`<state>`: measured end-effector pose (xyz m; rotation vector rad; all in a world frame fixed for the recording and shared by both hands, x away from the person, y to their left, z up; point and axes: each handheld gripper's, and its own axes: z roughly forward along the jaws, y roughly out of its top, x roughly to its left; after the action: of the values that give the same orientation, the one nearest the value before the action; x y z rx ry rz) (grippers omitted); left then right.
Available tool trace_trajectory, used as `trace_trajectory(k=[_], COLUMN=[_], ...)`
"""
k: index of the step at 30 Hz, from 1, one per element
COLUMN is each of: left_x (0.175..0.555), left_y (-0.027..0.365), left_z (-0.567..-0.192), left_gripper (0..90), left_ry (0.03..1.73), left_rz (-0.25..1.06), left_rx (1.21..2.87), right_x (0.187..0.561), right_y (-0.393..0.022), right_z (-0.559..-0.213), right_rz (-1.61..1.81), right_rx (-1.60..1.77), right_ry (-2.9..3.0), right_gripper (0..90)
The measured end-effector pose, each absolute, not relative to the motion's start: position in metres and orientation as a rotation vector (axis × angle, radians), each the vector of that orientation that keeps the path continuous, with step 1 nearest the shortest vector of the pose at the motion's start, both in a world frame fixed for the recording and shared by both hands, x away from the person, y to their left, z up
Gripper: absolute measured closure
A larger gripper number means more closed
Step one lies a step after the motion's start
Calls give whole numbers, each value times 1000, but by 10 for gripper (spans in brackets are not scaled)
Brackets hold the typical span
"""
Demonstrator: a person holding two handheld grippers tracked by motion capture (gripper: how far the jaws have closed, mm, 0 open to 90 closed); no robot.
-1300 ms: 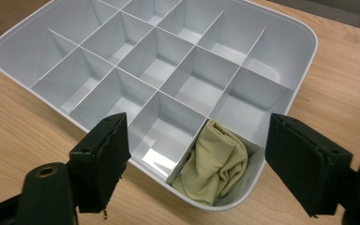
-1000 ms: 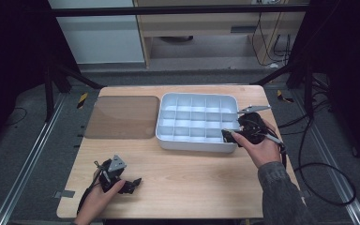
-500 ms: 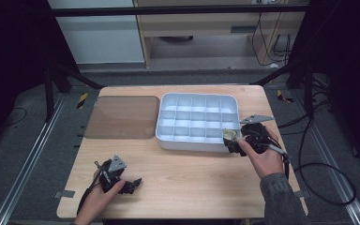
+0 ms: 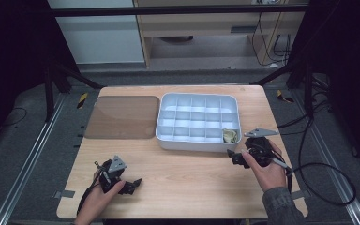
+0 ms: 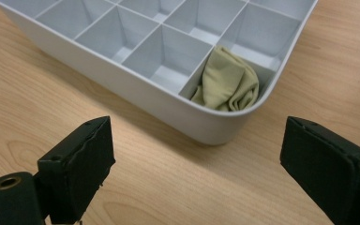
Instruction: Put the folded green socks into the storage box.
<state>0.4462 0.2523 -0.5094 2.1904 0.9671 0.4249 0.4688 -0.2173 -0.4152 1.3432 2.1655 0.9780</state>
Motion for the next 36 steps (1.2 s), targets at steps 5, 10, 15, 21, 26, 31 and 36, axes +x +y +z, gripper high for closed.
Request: trace_trajectory(k=[5, 10, 15, 21, 26, 31, 36], left_x=[446, 446, 446, 446, 446, 446, 446], left_y=[252, 252, 252, 252, 252, 252, 252], left_z=[-509, -509, -509, -509, -509, -509, -509], left_gripper=[0, 0, 0, 0, 0, 0, 0], left_ry=[967, 966, 967, 968, 968, 967, 966], left_rz=[425, 425, 426, 425, 426, 427, 428], left_rx=[2190, 2190, 2190, 2189, 2189, 2190, 2191], right_x=[461, 455, 448, 442, 438, 434, 432], right_y=[-220, -221, -223, -222, -222, -222, -220], right_z=[-427, -438, -454, -469, -477, -487, -495], right_rz=[965, 949, 910, 890, 889, 891, 886], right_rx=[1350, 1329, 1272, 1252, 1245, 1255, 1250], right_ry=[2174, 2191, 2187, 2212, 2219, 2236, 2251], right_gripper=[117, 117, 111, 107, 107, 107, 107])
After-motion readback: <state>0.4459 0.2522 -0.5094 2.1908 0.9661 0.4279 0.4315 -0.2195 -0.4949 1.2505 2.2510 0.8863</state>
